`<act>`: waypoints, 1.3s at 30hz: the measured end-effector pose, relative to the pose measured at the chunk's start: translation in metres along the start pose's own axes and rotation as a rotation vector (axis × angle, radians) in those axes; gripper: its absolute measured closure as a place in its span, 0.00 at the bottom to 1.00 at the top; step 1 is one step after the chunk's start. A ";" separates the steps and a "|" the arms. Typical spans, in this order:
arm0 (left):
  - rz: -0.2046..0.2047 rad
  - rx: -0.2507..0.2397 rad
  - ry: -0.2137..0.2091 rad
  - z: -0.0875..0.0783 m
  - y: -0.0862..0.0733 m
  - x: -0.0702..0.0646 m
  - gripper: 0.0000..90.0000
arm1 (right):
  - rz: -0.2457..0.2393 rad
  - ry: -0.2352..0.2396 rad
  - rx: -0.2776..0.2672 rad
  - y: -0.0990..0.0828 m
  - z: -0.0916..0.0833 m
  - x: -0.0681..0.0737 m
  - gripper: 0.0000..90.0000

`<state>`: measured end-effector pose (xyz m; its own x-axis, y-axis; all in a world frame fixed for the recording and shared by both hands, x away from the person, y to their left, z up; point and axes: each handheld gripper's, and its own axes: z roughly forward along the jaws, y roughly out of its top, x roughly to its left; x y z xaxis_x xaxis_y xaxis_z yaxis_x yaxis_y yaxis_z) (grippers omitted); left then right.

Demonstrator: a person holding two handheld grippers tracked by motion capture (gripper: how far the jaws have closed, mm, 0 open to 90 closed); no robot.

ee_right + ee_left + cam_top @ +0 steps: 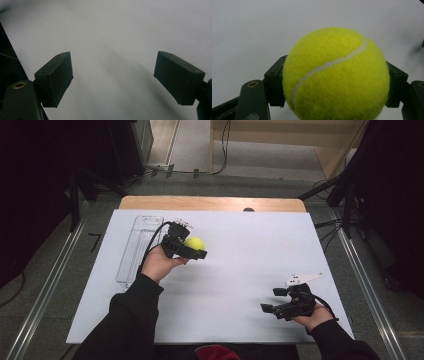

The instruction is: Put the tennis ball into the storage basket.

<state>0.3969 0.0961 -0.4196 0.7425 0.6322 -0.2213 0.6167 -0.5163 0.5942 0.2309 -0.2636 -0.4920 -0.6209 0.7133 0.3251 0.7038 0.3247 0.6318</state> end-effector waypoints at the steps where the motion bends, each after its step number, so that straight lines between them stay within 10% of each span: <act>1: -0.004 -0.002 -0.002 -0.001 0.000 0.000 0.29 | -0.001 0.000 0.000 0.000 0.000 0.000 0.15; 39: -0.044 -0.027 0.017 -0.036 -0.003 0.022 0.29 | 0.002 -0.009 -0.005 0.002 0.002 0.000 0.15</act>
<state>0.4020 0.1315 -0.3983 0.7104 0.6635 -0.2348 0.6412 -0.4725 0.6047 0.2327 -0.2620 -0.4920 -0.6163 0.7194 0.3205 0.7037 0.3202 0.6343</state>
